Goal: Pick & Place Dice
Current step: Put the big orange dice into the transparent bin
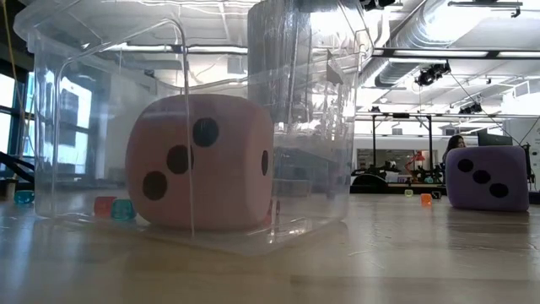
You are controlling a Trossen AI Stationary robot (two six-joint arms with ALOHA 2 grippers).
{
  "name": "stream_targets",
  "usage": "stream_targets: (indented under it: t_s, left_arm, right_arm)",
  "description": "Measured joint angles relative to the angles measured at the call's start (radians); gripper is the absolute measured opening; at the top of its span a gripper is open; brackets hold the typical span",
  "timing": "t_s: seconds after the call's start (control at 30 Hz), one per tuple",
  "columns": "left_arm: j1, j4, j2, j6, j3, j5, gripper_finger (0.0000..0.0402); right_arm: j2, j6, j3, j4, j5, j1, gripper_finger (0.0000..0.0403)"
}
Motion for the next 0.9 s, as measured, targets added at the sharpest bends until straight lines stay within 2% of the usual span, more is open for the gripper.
stream_targets:
  t_s: [0.73, 0.9]
  left_arm:
    - [-0.035, 0.015, 0.000, -0.031, -0.021, -0.025, 0.0400]
    - [-0.035, 0.020, 0.000, -0.030, -0.041, 0.008, 0.0400]
  right_arm:
    - [0.000, 0.000, 0.000, -0.008, -0.005, 0.000, 0.0192]
    - [0.000, 0.000, 0.000, -0.008, -0.005, 0.000, 0.0192]
